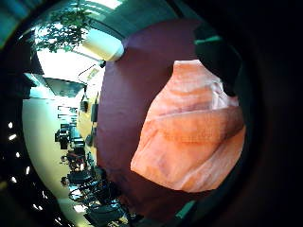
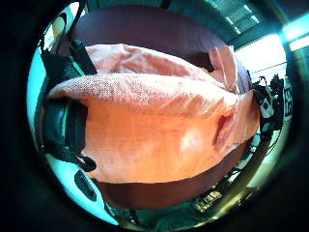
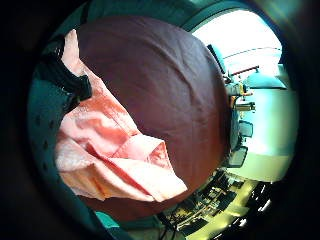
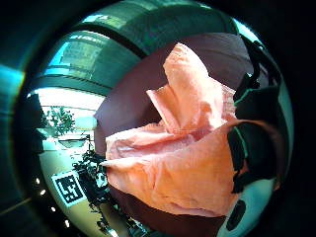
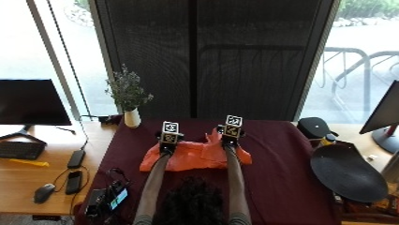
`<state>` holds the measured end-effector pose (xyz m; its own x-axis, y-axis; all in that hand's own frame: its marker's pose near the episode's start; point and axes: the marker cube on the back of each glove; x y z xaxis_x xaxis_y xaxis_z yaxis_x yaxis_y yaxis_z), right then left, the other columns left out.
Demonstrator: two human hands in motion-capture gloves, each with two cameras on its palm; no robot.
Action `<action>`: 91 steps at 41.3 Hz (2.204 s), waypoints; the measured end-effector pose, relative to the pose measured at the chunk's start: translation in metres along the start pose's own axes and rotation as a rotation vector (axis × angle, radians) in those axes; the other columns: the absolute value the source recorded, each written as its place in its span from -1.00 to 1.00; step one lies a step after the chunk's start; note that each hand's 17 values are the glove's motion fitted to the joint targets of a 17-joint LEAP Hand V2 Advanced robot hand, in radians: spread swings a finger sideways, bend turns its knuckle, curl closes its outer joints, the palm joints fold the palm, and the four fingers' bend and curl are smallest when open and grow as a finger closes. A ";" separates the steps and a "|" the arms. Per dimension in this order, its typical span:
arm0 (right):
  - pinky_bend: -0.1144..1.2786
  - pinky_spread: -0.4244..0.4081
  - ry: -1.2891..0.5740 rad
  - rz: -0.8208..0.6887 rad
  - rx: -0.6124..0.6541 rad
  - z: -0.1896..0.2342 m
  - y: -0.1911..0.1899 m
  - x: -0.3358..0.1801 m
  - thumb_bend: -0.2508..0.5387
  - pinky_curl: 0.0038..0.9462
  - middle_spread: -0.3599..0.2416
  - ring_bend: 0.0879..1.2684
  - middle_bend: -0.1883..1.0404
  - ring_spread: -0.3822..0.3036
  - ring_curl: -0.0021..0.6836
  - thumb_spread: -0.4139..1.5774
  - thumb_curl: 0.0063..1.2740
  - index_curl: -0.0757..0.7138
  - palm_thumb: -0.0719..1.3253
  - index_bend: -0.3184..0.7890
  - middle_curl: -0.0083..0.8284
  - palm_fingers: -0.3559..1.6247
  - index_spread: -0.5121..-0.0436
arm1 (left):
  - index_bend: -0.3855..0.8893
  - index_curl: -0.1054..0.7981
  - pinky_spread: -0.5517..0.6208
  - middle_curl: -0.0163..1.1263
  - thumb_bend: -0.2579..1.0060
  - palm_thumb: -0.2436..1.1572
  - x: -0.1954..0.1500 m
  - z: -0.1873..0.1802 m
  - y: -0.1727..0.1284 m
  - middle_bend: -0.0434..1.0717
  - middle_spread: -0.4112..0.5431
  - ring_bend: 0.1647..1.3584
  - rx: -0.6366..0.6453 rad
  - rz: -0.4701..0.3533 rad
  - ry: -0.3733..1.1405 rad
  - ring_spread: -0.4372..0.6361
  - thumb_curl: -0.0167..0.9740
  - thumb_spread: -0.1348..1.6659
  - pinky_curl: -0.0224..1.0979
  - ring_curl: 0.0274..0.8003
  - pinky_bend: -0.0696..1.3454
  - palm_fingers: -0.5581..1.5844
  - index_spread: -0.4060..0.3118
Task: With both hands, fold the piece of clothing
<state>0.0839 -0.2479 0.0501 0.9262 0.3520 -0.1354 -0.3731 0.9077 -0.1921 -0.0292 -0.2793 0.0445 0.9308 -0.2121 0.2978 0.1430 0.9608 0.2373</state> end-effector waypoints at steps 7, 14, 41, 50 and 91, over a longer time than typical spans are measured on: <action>-0.55 -0.12 -0.065 0.008 0.298 -0.024 -0.005 0.025 -0.41 -0.26 -0.50 -0.33 -0.08 -0.47 0.32 0.63 -0.42 0.33 0.60 -0.10 0.24 0.41 -0.01 | -0.09 0.33 0.12 -0.01 -0.60 0.38 0.009 -0.009 0.023 0.16 -0.80 -0.52 -0.046 0.009 0.146 -0.66 -0.37 0.64 -0.80 0.02 -0.69 0.40 -0.63; -0.40 0.09 -0.261 -0.029 0.394 -0.042 0.023 0.059 -0.43 -0.18 -0.33 -0.46 -0.41 -0.32 0.29 0.63 -0.41 0.29 0.52 -0.20 0.11 0.17 -0.04 | -0.23 0.22 0.15 -0.05 -0.61 0.37 -0.004 -0.030 0.030 -0.10 -0.70 -0.48 0.115 -0.009 0.146 -0.56 -0.37 0.63 -0.70 0.05 -0.58 0.26 -0.48; 0.39 0.19 -0.982 0.343 -0.038 0.066 0.124 0.141 -0.48 -0.04 0.53 0.11 -0.40 0.18 0.37 0.60 -0.48 -0.51 -0.11 -0.43 -0.16 -0.24 0.28 | -0.18 0.09 0.33 -0.29 -0.66 -0.21 0.010 0.071 0.087 -0.66 -0.25 -0.59 -0.259 -0.003 0.251 0.00 -0.54 0.72 -0.41 -0.08 -0.28 -0.11 -0.24; 0.46 -0.09 -1.003 0.395 -0.002 0.067 0.111 0.127 -0.43 -0.10 0.50 0.33 -0.36 -0.07 0.38 0.53 -0.48 -0.62 -0.15 -0.40 -0.11 0.00 0.28 | -0.16 0.08 0.42 -0.32 -0.63 -0.39 0.011 0.077 0.095 -0.63 -0.19 -0.56 -0.401 0.022 0.259 0.15 -0.60 0.75 -0.38 -0.11 -0.24 -0.17 -0.21; 0.18 -0.75 -0.967 -0.385 0.336 -0.020 0.131 -0.247 -0.37 -0.23 -0.29 -0.07 -0.48 -0.59 0.25 -0.01 -0.04 -0.25 0.75 -0.21 -0.14 0.39 0.05 | -0.14 0.10 0.55 -0.29 -0.49 -0.18 -0.153 -0.076 0.071 -0.57 -0.16 -0.46 -0.067 -0.186 0.425 0.22 -0.47 0.77 -0.36 -0.17 -0.34 -0.14 -0.18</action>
<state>-0.1955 -0.2202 0.0388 0.6840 -0.0717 0.7260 -0.1507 0.9598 0.2368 -0.1355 -0.1649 -0.0543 0.9406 -0.3033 -0.1523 0.3288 0.9257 0.1868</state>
